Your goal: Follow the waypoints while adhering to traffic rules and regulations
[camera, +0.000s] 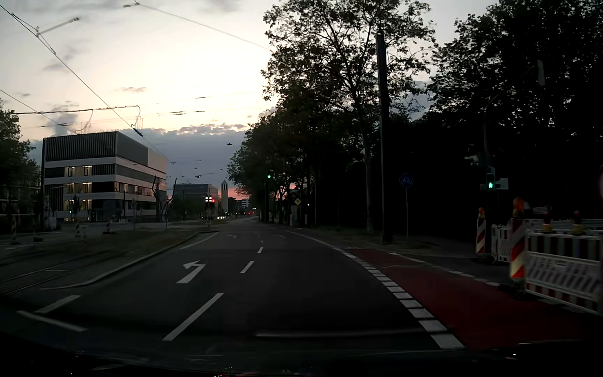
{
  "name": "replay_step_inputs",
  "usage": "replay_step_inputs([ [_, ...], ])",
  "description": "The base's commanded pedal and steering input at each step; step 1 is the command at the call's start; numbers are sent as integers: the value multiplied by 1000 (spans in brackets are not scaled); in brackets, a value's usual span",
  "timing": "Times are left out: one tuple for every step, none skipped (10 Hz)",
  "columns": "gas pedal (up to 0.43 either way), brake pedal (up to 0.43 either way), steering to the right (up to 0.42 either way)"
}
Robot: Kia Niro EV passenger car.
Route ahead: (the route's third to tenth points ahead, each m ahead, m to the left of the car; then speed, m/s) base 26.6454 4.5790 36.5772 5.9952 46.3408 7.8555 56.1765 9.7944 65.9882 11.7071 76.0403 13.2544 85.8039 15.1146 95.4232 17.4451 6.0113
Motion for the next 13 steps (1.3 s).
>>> replay_step_inputs([
  [220,0,3],
  [220,0,0],
  [220,0,-4],
  [220,0,-6],
  [220,0,-6],
  [209,0,-7],
  [209,0,-10],
  [209,0,-14],
  [209,0,-17],
  [209,0,-19],
  [209,0,-21],
  [197,0,-24],
  [197,0,-29],
])
